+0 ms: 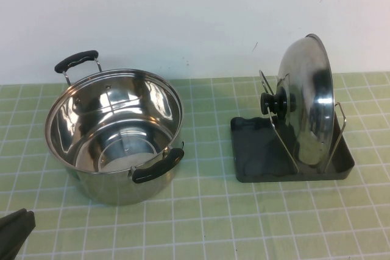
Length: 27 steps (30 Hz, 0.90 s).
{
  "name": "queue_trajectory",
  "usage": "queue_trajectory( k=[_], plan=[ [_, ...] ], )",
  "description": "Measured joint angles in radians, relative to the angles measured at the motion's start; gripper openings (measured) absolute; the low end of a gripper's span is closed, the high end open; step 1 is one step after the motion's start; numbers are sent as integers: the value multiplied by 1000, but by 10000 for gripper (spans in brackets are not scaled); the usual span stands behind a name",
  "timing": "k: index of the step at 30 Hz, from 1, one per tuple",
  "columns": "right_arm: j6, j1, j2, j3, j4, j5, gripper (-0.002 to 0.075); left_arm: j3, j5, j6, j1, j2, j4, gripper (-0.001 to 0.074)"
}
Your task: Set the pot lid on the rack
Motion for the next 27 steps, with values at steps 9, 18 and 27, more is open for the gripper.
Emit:
queue_trajectory(
  k=[9, 18, 27],
  plan=[
    [0, 0, 0, 0, 0, -2, 0, 39, 49, -6, 76, -68, -81, -1],
    [2, 0, 0, 0, 0, -4, 0, 164, -66, 344, 473, -241, -441, -1],
    [2, 0, -1, 2, 4, -4, 0, 353, -176, 654, 729, -314, -697, -1]
  ],
)
